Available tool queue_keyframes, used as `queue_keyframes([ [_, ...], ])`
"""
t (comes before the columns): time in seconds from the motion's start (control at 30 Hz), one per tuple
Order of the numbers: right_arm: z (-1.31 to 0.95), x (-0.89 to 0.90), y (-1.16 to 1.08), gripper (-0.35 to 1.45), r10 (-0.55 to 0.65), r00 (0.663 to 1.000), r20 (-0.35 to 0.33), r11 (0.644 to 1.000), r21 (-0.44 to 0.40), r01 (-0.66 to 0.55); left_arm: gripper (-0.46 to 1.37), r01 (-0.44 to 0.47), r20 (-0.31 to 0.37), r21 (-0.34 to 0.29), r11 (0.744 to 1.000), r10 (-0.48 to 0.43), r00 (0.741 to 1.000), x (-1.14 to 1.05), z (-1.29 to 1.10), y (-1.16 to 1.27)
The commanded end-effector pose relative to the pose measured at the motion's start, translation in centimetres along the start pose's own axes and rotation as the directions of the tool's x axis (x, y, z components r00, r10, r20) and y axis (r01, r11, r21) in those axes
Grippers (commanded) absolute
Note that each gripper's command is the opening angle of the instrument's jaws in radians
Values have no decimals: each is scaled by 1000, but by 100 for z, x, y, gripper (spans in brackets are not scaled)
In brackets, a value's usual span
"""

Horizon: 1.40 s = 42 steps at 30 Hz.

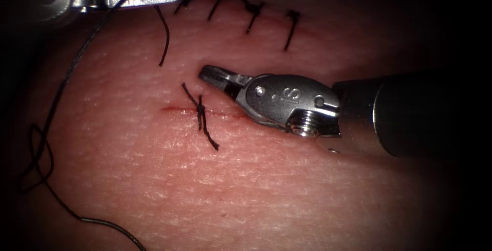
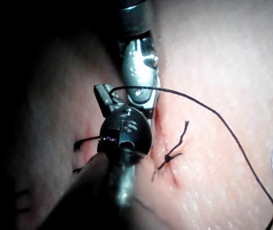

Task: Wound Closure
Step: Place the suture down onto the skin with the left hand.

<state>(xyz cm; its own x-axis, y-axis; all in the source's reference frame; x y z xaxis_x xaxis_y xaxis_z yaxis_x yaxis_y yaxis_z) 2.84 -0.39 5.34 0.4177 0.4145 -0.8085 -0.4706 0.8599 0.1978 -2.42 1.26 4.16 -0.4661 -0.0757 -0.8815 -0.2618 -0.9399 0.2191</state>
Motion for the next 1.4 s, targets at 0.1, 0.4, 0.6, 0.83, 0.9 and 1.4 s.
queue_keyframes([
  [0.1, -19, -4, 6, 114, 1, 1000, 4, 1000, -18, -1, -35, -2, 0, -1, 1000, 2, 1000, 0, 3, 3],
  [0.4, -102, -32, 37, 121, 21, 999, 41, 997, -79, -18, -35, -46, -21, -4, 999, 46, 999, 0, 29, 25],
  [0.6, -131, -45, 46, 119, 25, 999, 33, 993, -113, -21, -35, -122, -5, 9, 992, 122, 993, -10, 28, 17],
  [0.83, -136, -48, 48, 119, 26, 999, 36, 993, -116, -22, -35, -145, -2, 19, 989, 145, 989, -36, 34, 28],
  [0.9, -137, -47, 48, 118, 27, 999, 36, 993, -115, -22, -35, -144, 3, 26, 989, 144, 990, -41, 37, 41],
  [1.4, -144, -46, 55, 113, 17, 999, 38, 994, -108, -13, -35, -260, -37, -8, 966, 260, 965, -22, 84, 146],
])
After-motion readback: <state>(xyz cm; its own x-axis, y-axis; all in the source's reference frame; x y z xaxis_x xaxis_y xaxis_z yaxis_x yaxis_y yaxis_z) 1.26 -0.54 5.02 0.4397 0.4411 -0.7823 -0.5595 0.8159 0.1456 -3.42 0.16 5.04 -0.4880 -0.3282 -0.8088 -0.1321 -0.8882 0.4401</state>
